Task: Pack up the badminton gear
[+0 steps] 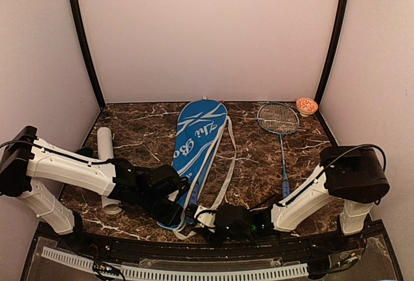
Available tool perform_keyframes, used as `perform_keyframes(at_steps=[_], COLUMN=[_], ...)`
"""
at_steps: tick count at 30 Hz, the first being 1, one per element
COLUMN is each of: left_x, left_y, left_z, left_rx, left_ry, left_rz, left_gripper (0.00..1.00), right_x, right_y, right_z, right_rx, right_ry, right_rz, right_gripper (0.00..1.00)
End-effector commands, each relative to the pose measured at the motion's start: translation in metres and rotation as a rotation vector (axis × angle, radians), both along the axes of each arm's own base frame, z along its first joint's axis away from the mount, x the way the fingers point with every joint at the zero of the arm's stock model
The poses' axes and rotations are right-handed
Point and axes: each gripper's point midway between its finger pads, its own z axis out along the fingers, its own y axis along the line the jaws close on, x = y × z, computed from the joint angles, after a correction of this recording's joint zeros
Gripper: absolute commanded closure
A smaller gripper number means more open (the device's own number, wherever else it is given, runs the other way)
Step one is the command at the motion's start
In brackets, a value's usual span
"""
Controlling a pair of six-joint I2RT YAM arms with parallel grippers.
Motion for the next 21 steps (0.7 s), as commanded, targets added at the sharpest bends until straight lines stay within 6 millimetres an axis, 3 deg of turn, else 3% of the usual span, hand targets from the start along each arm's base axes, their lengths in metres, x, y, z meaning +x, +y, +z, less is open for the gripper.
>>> perform_keyframes(at_steps=[1,9,12,21], left_x=[-0.003,-0.009,-0.009,0.0], left_y=[-0.007,-0.007,-0.007,-0.002], left_z=[0.015,0.03,0.027,0.006], left_rx=[-0.052,-0.13,-0.119,0.019], left_ry=[-0.007,-0.003,-0.001,-0.038], left_rz=[-0.018,-0.018,-0.023,-0.008], left_gripper=[1.0,1.0,0.8,0.74], right_x=[0.006,0.007,0.007,0.007], right_y=[0.008,0.011,0.009,0.006], right_z=[0.01,0.014,0.012,0.008], right_rx=[0.04,0.045,0.035,0.028], right_ry=[-0.013,-0.024,-0.023,-0.02], right_rz=[-0.028,-0.023,-0.022,-0.027], right_gripper=[0.65,0.67,0.67,0.67])
